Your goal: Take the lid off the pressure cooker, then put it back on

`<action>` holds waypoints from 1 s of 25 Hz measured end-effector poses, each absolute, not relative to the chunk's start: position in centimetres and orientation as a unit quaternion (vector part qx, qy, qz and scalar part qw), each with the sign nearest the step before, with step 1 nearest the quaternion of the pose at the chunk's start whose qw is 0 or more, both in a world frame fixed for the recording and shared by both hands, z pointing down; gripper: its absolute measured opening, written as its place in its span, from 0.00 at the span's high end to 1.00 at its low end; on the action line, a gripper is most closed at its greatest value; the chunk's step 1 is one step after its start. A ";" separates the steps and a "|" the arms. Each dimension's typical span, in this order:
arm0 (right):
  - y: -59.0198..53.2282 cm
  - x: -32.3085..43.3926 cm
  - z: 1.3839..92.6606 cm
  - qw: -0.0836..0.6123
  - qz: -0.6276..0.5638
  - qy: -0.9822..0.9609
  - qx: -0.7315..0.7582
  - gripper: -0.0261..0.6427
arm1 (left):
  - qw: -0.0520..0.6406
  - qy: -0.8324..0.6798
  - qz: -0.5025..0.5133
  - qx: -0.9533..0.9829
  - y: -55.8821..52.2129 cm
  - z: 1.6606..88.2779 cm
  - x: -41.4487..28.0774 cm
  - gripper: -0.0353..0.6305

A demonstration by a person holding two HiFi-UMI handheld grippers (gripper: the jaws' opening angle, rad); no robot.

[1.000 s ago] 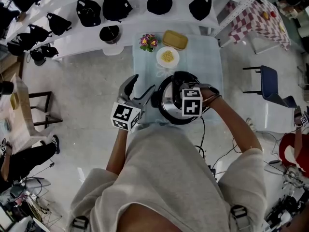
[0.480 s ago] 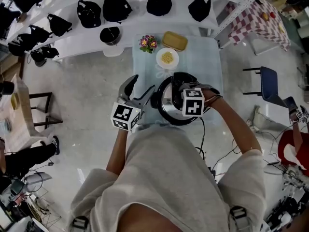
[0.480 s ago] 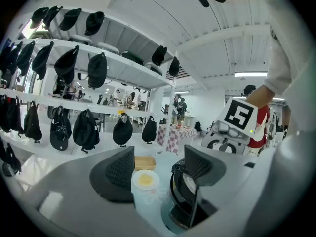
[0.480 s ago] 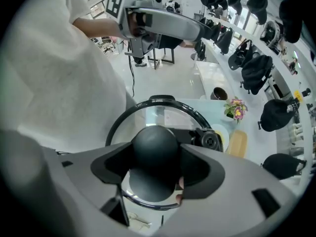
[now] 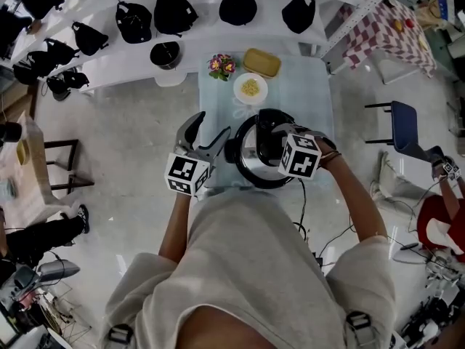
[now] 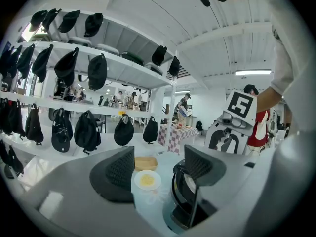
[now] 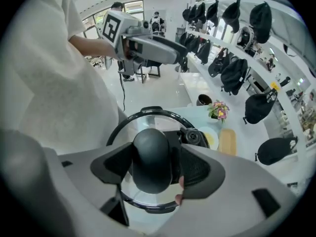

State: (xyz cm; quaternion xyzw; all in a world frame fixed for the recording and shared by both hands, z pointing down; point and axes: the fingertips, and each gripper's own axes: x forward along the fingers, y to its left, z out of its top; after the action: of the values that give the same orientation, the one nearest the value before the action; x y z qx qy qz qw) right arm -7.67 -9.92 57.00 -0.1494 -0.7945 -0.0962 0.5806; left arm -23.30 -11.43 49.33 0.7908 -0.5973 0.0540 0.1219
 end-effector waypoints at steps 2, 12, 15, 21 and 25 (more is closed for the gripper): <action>-10.4 -7.8 55.9 0.553 -0.072 -0.821 -0.124 0.51 | 0.120 -0.597 0.054 0.791 -11.5 49.2 -23.2 0.48; -16.9 -7.2 52.1 0.277 0.095 -0.939 0.181 0.74 | 0.115 -0.606 0.055 0.785 -11.7 49.0 -23.8 0.48; -18.5 -5.9 51.7 0.217 0.122 -0.930 0.271 0.86 | 0.115 -0.605 0.055 0.786 -11.7 48.9 -24.0 0.53; -19.7 -3.7 50.9 0.148 0.169 -0.908 0.352 0.96 | 0.109 -0.611 0.038 0.783 -11.0 48.2 -24.9 0.89; -19.3 -2.9 51.6 0.161 0.169 -0.904 0.359 0.96 | 0.119 -0.620 0.051 0.773 -10.5 49.6 -25.5 0.93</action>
State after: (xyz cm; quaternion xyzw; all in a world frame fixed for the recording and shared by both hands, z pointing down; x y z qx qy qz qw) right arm -2.89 -19.32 51.63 0.3591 -0.9038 0.1687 0.1608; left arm -25.47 -10.48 49.56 0.7735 -0.6205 0.0513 0.1190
